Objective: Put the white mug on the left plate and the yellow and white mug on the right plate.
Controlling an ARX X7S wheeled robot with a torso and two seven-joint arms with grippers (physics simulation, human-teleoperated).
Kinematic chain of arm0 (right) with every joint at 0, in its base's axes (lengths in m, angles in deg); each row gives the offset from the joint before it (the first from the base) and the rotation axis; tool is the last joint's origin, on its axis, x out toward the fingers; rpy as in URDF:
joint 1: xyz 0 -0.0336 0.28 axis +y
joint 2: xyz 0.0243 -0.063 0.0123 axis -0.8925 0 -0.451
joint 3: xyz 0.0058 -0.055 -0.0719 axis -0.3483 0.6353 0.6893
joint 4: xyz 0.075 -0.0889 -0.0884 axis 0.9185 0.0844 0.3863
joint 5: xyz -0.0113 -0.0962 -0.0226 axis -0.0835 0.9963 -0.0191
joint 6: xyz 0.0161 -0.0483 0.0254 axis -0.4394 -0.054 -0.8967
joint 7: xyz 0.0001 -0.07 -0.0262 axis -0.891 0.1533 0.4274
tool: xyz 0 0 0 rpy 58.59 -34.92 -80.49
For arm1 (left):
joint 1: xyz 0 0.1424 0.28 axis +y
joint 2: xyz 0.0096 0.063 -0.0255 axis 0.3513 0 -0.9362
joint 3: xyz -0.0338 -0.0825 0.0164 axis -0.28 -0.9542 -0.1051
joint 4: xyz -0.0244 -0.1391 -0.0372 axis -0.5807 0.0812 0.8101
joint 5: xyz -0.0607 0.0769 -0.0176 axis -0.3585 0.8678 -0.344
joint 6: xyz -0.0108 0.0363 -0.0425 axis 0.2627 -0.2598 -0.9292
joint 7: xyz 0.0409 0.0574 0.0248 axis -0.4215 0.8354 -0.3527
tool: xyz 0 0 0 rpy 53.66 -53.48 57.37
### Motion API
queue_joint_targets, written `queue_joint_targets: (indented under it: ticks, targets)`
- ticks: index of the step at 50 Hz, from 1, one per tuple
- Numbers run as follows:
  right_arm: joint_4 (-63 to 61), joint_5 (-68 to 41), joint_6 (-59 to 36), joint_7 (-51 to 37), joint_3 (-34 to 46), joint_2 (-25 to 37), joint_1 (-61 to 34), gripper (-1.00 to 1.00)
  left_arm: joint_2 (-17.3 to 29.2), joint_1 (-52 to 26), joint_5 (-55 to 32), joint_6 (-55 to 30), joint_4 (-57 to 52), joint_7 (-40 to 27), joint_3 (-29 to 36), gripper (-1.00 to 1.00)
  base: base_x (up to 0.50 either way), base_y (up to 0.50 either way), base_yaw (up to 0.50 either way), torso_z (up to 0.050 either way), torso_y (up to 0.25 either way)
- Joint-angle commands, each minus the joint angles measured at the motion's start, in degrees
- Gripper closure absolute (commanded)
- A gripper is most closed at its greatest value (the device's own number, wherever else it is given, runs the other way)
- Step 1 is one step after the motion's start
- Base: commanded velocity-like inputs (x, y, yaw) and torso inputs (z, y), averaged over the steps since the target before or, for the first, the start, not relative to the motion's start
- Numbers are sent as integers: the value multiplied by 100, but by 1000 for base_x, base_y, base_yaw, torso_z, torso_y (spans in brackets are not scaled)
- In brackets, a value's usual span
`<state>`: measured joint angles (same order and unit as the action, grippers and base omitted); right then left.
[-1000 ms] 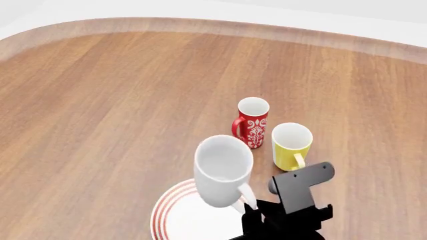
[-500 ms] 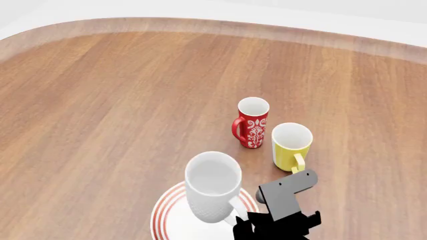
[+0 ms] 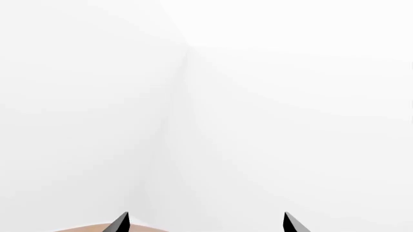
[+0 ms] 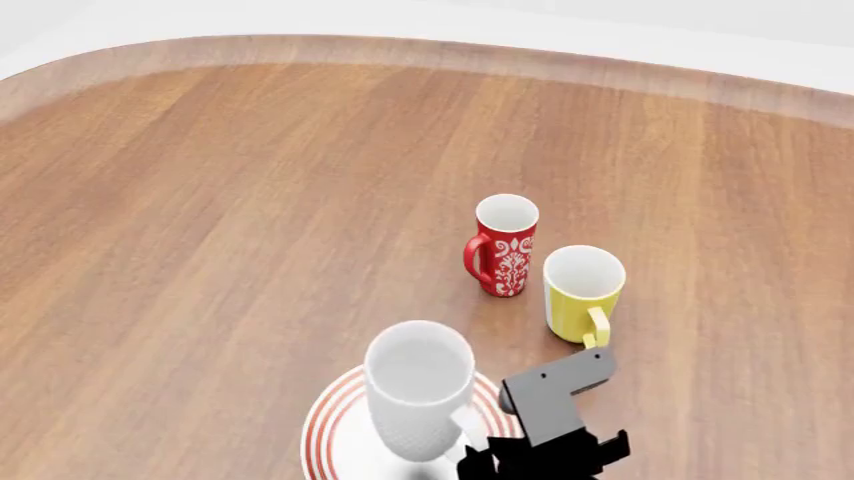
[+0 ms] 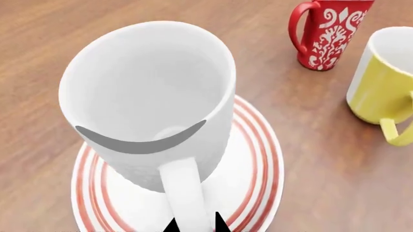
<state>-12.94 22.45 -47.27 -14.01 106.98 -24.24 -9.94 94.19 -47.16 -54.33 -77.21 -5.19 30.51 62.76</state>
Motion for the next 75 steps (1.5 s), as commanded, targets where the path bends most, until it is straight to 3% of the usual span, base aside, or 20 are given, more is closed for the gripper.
queue_joint_targets:
  ticks: [1,15,16,22,31,37,45,55,61,75]
  targets:
    - [239,46,92,38,71,-81,-111,100,19,24,-14,25,-25,-18,-5,-100,0,0,0,0,0]
    - [467,87,228,-45,86,-159,-180,100,50,14,-18,22,-37,-37,12,-100,0,0,0,0,0]
    - [418,86,224,-67,79,-147,-170,-100,53,15,-26,23,-39,-39,11,-100,0,0,0,0,0]
    - [-573,-131,-109,-157,-53,127,257,-100,64,24,-36,39,-33,-43,5,-100,0,0,0,0,0]
    - [-2887,-782,-617,-472,-745,1008,1735,-100,80,11,-18,29,-37,-63,27,-100,0,0,0,0,0]
    - [-3627,-1062,-738,-646,-1152,1280,2202,-100,112,-66,-8,-24,-17,-74,82,-100,0,0,0,0,0]
    - [-5244,-1784,-425,-884,-2317,1474,2801,-100,136,-109,-15,-33,18,-68,117,-100,0,0,0,0,0]
    - [-5258,-1492,178,-1087,-2478,1225,2514,-100,156,-128,-13,-36,0,-89,134,-100,0,0,0,0,0]
    - [-4914,-1018,294,-1644,-2378,921,2047,-100,172,-140,-21,-48,-20,-120,129,-100,0,0,0,0,0]
    - [-3969,-583,-224,-2497,-1986,348,770,-100,183,-116,-14,-31,-47,-153,134,-100,0,0,0,0,0]
